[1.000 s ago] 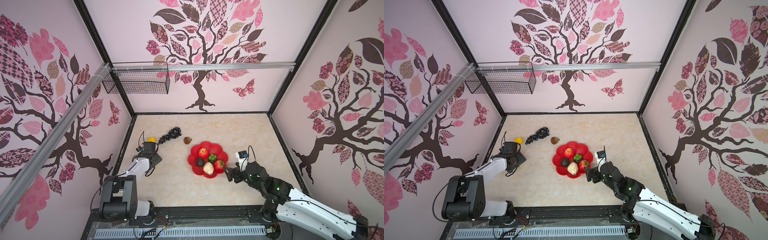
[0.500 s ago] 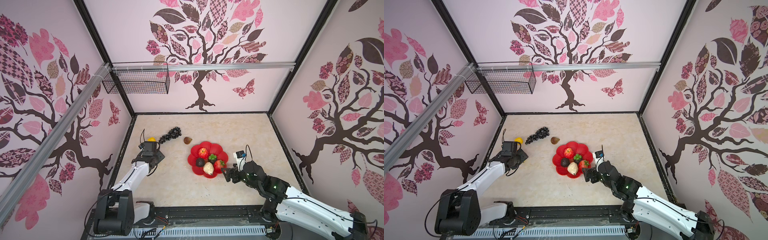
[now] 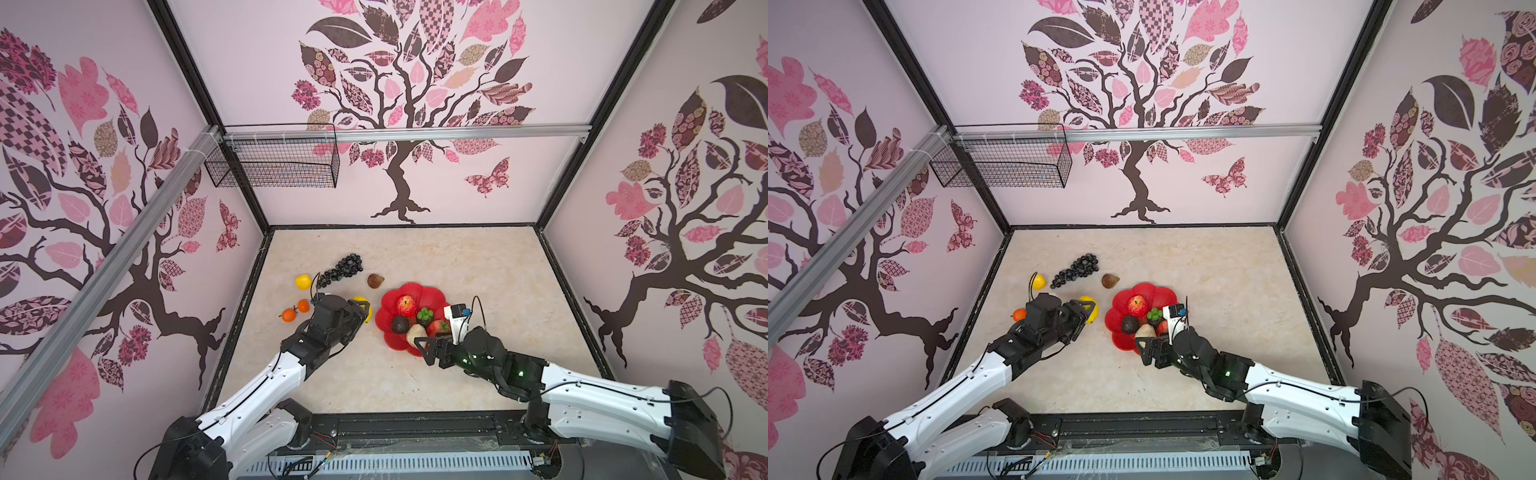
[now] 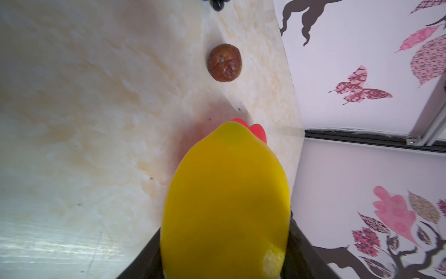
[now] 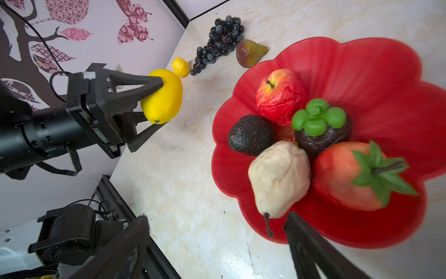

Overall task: Arrange fruit in a fruit bowl
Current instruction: Pick up the fruit from the middle-left of the table, then place the fruit in the fruit bowl.

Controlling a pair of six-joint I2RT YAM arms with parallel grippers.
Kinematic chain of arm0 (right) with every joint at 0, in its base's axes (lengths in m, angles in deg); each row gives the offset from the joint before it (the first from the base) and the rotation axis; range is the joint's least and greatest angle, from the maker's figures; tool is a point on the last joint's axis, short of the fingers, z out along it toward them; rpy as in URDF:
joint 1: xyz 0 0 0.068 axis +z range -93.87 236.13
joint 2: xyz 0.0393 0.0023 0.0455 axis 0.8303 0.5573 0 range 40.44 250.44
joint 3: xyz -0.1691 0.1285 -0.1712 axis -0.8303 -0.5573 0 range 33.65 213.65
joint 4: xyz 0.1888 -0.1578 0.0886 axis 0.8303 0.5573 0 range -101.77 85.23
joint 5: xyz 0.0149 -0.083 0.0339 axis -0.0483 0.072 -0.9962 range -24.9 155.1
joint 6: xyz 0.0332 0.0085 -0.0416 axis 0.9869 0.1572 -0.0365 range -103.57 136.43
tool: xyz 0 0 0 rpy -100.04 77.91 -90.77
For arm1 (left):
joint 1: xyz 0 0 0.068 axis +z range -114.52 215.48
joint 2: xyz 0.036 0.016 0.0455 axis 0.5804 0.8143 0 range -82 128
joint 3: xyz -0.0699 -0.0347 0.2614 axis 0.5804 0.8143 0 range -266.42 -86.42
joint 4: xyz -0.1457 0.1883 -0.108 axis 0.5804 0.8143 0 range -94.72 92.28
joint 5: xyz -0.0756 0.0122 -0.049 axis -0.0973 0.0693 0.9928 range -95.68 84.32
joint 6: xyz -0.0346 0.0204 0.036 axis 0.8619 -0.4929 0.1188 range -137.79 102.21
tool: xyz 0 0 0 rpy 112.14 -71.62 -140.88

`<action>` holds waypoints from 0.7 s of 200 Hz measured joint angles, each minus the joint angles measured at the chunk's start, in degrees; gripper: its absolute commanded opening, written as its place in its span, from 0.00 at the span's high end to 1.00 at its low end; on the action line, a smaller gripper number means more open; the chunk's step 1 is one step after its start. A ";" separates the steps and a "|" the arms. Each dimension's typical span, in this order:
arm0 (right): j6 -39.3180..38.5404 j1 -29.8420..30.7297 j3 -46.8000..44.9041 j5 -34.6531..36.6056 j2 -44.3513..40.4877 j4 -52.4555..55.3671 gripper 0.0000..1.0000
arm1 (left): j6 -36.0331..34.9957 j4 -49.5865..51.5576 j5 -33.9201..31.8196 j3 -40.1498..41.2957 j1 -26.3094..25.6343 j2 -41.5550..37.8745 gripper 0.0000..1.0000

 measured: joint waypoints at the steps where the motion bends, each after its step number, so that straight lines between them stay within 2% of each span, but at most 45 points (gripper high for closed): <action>1: 0.02 0.00 0.02 0.02 0.17 -0.22 0.10 | 0.42 -0.22 -0.04 0.00 -0.35 0.00 0.43; 51: -0.59 2.32 2.29 3.10 7.50 -8.28 0.10 | 8.61 -6.88 -1.20 0.00 -8.20 0.85 0.43; 140: -4.02 3.21 3.89 5.57 14.29 -15.19 0.14 | 13.07 -11.13 -3.10 -0.02 -16.35 3.15 0.43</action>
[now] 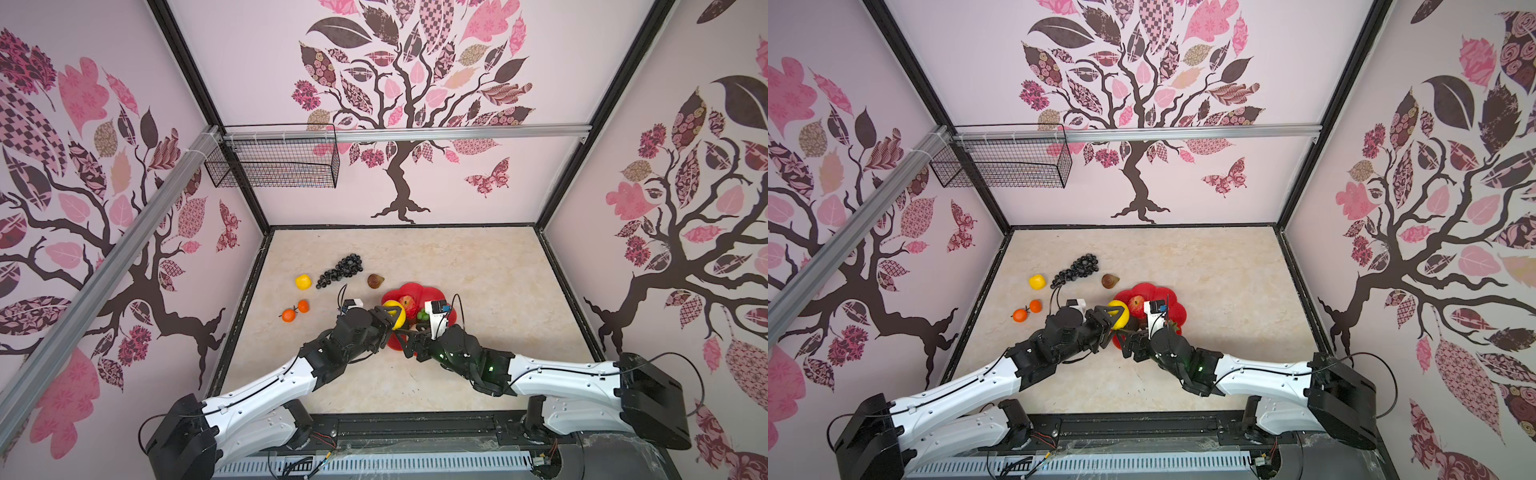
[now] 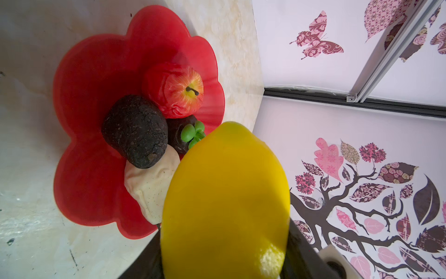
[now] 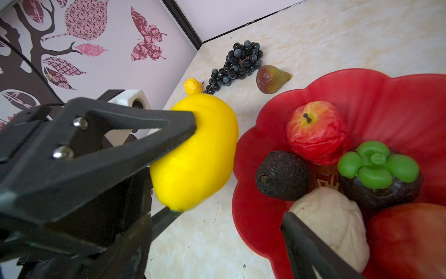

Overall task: Arrange fruit in a fruit bowl
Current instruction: Place the fruit in the fruit bowl.

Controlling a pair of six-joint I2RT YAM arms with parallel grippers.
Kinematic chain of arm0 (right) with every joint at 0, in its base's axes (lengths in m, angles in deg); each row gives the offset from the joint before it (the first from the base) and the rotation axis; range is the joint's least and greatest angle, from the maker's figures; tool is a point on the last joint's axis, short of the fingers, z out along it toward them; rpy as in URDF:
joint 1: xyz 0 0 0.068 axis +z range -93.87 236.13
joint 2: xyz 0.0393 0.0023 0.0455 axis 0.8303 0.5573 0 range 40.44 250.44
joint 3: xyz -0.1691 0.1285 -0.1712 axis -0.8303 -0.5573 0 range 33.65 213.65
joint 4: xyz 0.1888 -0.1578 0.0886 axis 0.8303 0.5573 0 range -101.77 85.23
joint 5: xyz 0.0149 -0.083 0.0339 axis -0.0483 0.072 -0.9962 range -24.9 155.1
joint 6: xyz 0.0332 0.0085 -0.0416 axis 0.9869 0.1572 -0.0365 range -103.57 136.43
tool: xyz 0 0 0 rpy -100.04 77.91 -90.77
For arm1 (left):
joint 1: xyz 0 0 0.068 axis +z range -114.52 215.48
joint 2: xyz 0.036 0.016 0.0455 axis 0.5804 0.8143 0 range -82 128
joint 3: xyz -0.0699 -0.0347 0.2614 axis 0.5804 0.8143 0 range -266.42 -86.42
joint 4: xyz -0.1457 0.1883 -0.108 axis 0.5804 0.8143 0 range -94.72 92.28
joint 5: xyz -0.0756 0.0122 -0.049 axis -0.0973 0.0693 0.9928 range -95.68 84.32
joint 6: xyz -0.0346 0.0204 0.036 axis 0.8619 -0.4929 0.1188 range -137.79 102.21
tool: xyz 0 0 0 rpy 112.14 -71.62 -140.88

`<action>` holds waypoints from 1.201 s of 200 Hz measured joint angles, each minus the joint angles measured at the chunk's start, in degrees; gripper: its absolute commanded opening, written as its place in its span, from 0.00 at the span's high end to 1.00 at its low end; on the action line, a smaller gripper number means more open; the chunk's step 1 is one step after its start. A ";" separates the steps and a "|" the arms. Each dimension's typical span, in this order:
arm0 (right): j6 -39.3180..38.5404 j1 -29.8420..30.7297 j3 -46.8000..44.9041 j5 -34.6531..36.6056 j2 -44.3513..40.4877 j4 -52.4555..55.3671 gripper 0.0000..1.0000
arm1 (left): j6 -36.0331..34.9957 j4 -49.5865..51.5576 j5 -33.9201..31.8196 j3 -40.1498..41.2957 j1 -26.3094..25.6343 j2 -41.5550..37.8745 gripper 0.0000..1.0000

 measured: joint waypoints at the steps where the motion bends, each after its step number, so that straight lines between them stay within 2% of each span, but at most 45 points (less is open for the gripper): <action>1: -0.02 0.00 0.04 0.04 0.11 -0.09 0.14 | 0.02 -0.02 -0.02 0.00 -0.11 0.04 0.43; 43: -1.01 0.07 0.70 1.99 2.10 -2.60 0.16 | 0.42 -0.35 -0.85 0.00 -2.01 0.66 0.43; 169: -5.55 0.44 -0.09 5.95 6.71 -13.94 0.24 | 2.93 -4.90 -0.59 0.00 -2.38 1.62 0.43; 188: -6.38 0.44 -0.07 6.71 7.50 -14.71 0.29 | 2.97 -5.20 -0.31 0.00 -2.45 1.92 0.43; 240: -7.43 0.76 0.20 7.67 8.11 -15.10 0.50 | 2.91 -5.27 -0.39 0.00 -2.47 2.32 0.41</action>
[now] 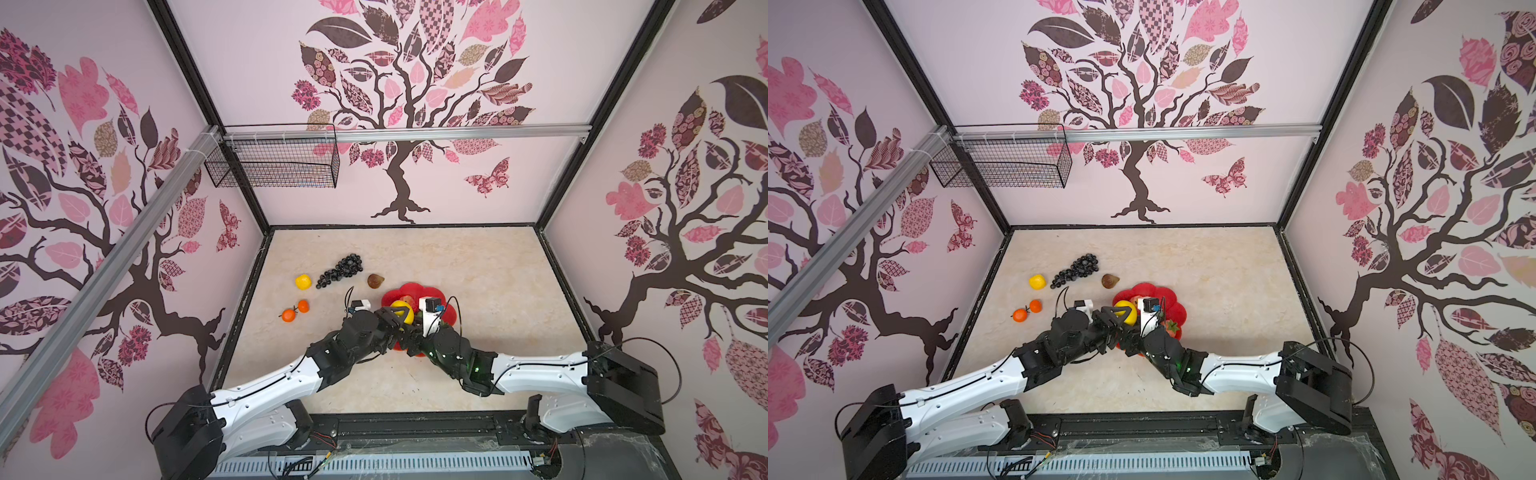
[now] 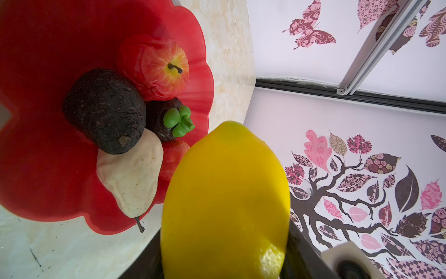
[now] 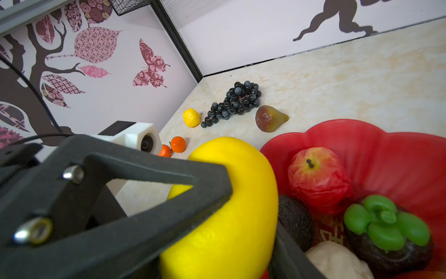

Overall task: Arrange fruit in a fruit bowl
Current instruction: Place the fruit in the fruit bowl.

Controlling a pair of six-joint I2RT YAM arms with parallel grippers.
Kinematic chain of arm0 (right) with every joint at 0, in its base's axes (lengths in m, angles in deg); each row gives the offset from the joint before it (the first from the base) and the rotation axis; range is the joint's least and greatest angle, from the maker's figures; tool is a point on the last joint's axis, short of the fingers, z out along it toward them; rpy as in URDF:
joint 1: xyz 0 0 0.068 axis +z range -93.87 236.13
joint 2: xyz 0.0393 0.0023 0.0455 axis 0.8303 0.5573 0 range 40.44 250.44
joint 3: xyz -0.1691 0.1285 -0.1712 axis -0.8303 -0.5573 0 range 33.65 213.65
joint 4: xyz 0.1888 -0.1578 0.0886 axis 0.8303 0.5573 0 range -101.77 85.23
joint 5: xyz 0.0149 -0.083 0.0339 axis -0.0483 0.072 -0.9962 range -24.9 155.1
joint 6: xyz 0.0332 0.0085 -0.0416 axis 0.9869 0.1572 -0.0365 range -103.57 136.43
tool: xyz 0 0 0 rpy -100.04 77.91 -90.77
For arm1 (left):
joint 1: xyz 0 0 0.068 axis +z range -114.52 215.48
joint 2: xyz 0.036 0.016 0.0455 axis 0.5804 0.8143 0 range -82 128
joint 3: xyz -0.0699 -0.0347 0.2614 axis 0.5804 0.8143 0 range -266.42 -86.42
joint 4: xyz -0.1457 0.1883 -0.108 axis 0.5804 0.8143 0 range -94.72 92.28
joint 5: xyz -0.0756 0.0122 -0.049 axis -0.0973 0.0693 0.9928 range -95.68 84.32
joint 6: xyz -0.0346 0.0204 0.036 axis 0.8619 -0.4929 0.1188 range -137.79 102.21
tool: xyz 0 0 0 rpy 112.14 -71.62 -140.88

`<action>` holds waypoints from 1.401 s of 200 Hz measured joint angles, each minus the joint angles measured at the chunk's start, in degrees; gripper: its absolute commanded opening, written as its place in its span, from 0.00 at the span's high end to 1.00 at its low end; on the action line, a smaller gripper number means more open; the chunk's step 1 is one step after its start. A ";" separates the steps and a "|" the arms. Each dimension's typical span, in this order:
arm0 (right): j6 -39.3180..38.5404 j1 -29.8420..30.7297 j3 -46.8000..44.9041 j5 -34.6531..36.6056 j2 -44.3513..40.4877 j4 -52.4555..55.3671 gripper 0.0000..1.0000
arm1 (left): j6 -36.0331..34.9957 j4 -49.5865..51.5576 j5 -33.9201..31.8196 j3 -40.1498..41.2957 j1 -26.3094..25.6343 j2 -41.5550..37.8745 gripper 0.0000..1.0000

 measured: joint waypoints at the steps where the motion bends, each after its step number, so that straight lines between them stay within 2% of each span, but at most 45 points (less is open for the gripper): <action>1: 0.04 0.00 0.00 -0.02 0.00 0.00 0.50 | 0.00 0.00 0.00 0.00 0.00 -0.02 0.41; 22: 0.11 0.00 0.02 -0.04 -0.02 0.02 0.51 | -0.22 0.02 -0.07 0.00 0.00 -0.02 0.35; 57: 0.13 -0.02 0.02 -0.09 -0.04 0.87 0.51 | -1.84 0.98 -0.59 -0.04 -0.07 -0.26 0.12; 84: 0.15 -0.02 0.04 -0.68 -0.33 2.62 0.51 | -5.22 3.98 -0.44 -0.55 1.64 -1.60 0.06; 120: 0.55 -1.90 0.83 -4.50 -2.75 9.64 0.52 | -13.46 11.54 -0.87 -1.86 9.46 -8.61 0.03; 168: -0.83 -12.17 5.18 -12.26 -10.12 25.51 0.52 | -32.57 25.07 -5.51 -6.12 16.92 -17.31 0.03; 219: -5.97 -18.88 11.78 -18.51 -11.80 39.30 0.52 | -51.43 35.08 -16.63 -6.47 17.68 -22.51 0.03; 238: -6.99 -21.38 13.03 -19.69 -11.08 42.84 0.52 | -54.93 35.17 -19.87 -4.87 17.68 -26.01 0.03; 280: -8.31 -27.36 14.82 -23.06 -7.02 46.51 0.52 | -59.32 31.08 -22.88 4.48 17.68 -30.95 0.03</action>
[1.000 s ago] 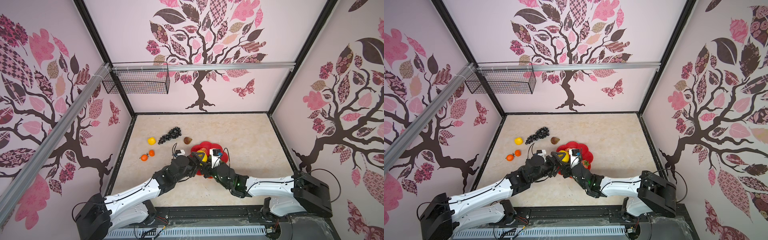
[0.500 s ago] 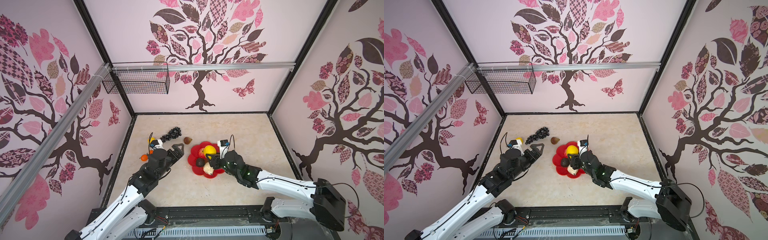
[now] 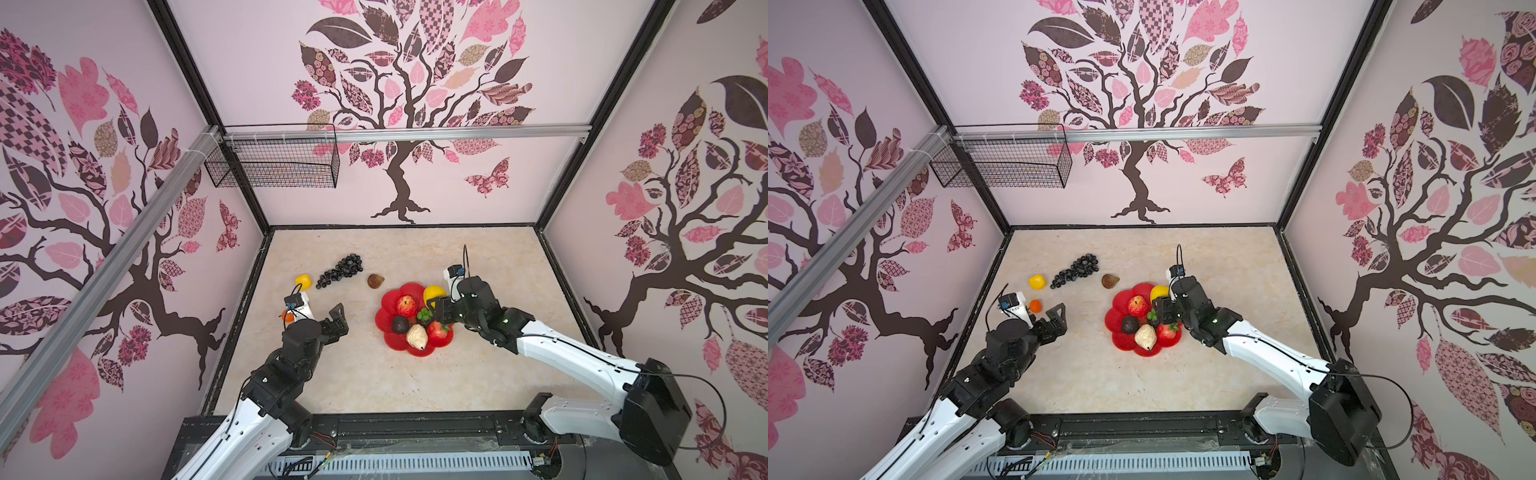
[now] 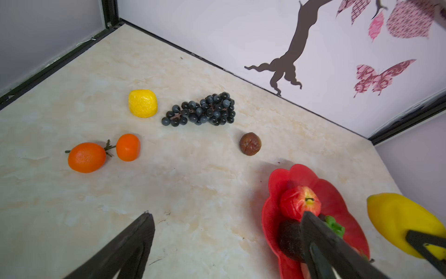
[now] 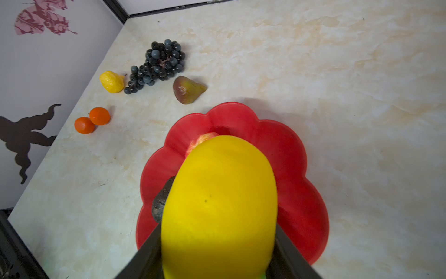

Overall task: Arrange fruit in a fruit bowl
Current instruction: Place the fruit in the fruit bowl.

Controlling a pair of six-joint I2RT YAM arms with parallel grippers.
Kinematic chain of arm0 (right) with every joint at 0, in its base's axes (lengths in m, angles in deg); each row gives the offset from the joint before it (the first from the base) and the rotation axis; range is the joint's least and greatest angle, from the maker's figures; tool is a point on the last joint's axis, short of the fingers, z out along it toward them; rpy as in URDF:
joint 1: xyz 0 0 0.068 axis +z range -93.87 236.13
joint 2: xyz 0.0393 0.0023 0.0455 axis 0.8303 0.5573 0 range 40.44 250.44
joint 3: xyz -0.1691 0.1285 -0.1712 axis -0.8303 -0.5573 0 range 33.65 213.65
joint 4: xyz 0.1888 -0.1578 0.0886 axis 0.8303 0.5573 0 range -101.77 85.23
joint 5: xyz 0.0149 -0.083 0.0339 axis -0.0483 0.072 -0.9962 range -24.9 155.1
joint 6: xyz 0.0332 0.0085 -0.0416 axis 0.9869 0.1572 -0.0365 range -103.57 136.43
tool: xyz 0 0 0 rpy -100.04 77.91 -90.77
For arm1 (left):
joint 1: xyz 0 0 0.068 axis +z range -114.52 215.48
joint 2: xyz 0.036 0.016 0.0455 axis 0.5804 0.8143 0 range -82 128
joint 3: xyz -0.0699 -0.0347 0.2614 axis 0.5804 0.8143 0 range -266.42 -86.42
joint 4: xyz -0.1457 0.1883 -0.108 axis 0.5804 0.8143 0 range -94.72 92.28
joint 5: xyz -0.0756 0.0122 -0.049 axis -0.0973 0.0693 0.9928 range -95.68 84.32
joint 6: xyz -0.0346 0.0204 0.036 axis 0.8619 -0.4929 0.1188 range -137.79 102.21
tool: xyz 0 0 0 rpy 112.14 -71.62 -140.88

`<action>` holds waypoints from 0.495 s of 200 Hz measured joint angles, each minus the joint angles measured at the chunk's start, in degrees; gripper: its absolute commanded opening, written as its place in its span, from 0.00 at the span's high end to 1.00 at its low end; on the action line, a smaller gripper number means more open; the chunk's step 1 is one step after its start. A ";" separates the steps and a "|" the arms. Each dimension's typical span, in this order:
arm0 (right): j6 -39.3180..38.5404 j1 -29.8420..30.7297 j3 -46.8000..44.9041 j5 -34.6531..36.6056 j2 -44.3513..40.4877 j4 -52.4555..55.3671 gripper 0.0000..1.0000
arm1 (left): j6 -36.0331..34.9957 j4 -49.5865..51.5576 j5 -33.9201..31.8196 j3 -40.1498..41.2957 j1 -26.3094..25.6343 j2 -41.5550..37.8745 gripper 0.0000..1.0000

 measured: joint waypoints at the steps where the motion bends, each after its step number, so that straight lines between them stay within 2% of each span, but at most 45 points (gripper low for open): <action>1: 0.00 -0.13 0.00 -0.02 0.11 0.02 0.52 | -0.15 -0.11 0.00 0.31 0.00 -0.04 0.03; 45: -0.94 -5.40 0.50 -3.10 5.44 1.42 0.52 | -4.50 -4.02 0.11 7.19 0.00 -4.79 0.02; 73: -1.44 -6.05 1.18 -4.37 8.39 1.66 0.52 | -6.67 -6.16 1.05 10.69 0.00 -11.50 0.02; 99: -1.88 -6.16 2.62 -5.07 11.28 1.73 0.52 | -7.74 -8.04 1.31 11.08 0.00 -13.18 0.02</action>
